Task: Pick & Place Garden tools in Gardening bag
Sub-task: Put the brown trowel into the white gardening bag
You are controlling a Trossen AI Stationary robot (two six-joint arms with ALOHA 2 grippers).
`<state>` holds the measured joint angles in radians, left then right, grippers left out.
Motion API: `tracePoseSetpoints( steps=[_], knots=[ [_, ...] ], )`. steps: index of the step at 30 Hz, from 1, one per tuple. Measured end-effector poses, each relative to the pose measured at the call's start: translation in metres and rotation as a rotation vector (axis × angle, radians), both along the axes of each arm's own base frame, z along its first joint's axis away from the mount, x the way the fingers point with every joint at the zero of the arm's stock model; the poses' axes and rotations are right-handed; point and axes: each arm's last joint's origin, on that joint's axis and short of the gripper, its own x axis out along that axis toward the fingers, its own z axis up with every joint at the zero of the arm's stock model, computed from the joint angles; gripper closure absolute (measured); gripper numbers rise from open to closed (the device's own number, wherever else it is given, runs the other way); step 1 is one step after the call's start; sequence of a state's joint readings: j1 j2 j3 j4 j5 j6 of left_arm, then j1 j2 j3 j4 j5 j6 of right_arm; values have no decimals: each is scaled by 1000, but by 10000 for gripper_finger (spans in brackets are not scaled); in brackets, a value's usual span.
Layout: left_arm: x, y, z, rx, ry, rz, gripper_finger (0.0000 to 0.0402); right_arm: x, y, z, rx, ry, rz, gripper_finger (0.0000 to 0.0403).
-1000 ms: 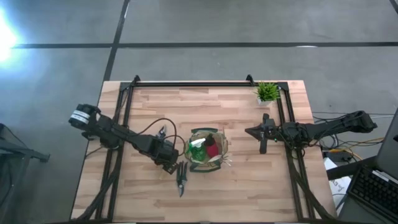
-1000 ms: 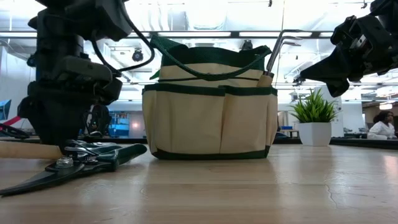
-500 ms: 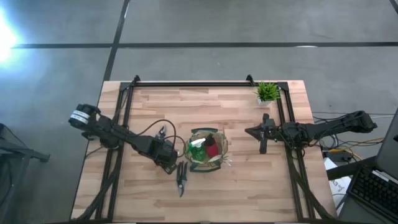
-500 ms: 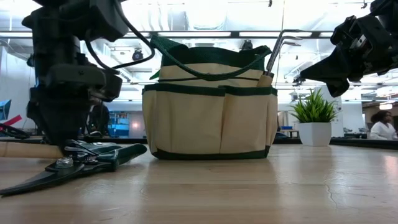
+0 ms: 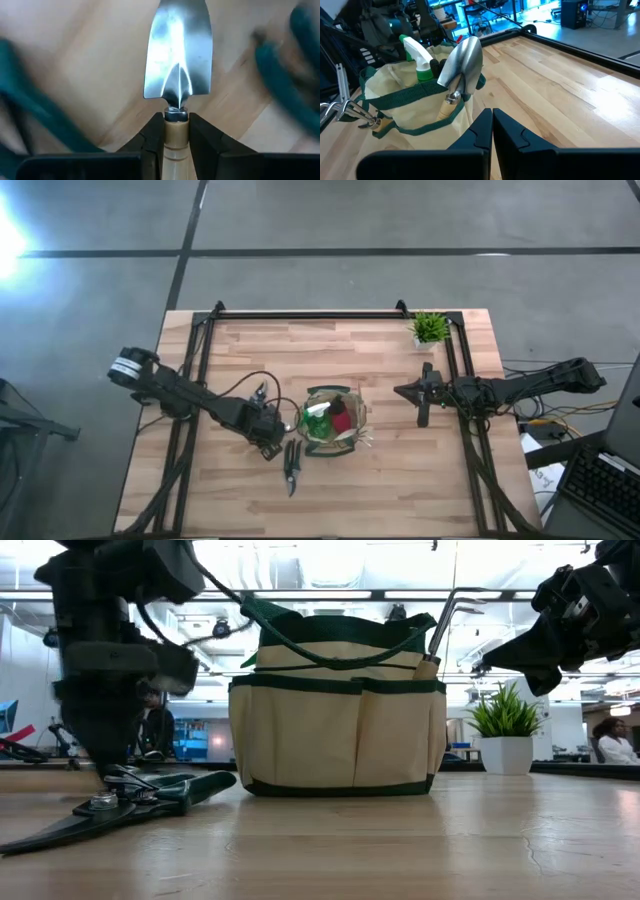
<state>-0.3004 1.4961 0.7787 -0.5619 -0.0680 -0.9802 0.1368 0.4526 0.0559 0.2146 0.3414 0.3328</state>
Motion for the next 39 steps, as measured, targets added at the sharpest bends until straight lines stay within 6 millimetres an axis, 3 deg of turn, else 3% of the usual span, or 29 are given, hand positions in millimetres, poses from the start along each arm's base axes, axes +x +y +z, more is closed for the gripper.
tracePoseSetpoints(
  steps=[9,16,22,27,39],
  knots=[
    [-26,6,64,64,-312,49,335,0,0,0,0,0,0,394],
    [-42,8,90,212,-479,20,335,0,0,0,0,0,0,394],
    [-29,4,102,386,-642,-107,335,0,0,0,0,0,0,394],
    [-14,-1,111,488,-875,-213,335,0,0,0,0,0,0,394],
    [-23,8,85,488,-1346,-353,335,0,0,0,0,0,0,394]
  ],
)
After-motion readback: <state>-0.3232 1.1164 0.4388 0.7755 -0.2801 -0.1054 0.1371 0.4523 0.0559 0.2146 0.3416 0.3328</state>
